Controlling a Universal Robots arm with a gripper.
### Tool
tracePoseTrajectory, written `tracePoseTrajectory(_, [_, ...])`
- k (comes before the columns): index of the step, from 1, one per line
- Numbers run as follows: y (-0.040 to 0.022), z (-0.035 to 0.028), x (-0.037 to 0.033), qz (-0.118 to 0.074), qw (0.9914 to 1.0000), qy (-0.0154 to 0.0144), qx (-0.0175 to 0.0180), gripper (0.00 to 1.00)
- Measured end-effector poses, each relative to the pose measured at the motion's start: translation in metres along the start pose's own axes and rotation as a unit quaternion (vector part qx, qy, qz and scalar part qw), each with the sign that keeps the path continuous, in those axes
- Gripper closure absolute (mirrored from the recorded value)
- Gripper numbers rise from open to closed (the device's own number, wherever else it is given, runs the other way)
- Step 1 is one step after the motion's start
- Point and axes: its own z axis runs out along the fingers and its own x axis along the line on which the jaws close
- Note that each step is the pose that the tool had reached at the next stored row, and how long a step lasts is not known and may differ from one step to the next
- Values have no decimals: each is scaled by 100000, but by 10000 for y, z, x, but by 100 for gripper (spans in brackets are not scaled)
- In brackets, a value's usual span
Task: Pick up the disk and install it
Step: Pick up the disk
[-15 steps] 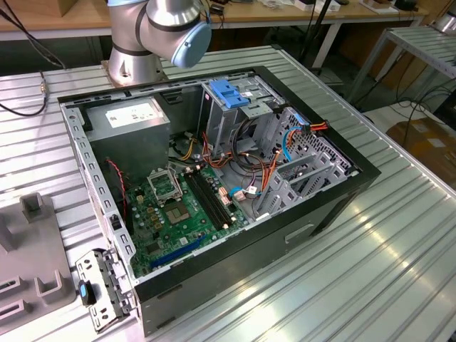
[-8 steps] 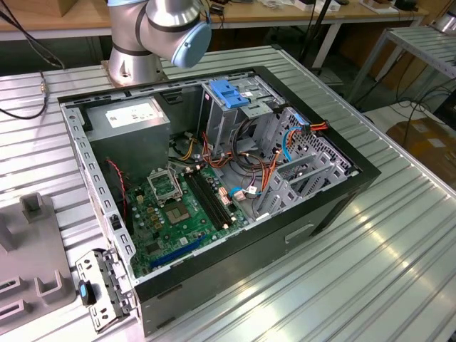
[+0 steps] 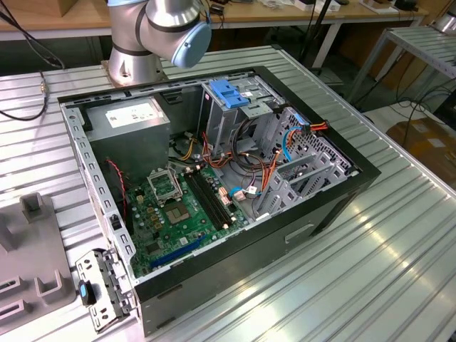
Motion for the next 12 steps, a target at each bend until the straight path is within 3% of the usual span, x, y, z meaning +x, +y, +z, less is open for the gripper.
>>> tracePoseTrajectory(12, [0, 48, -1, -1, 100000, -16, -14, 61])
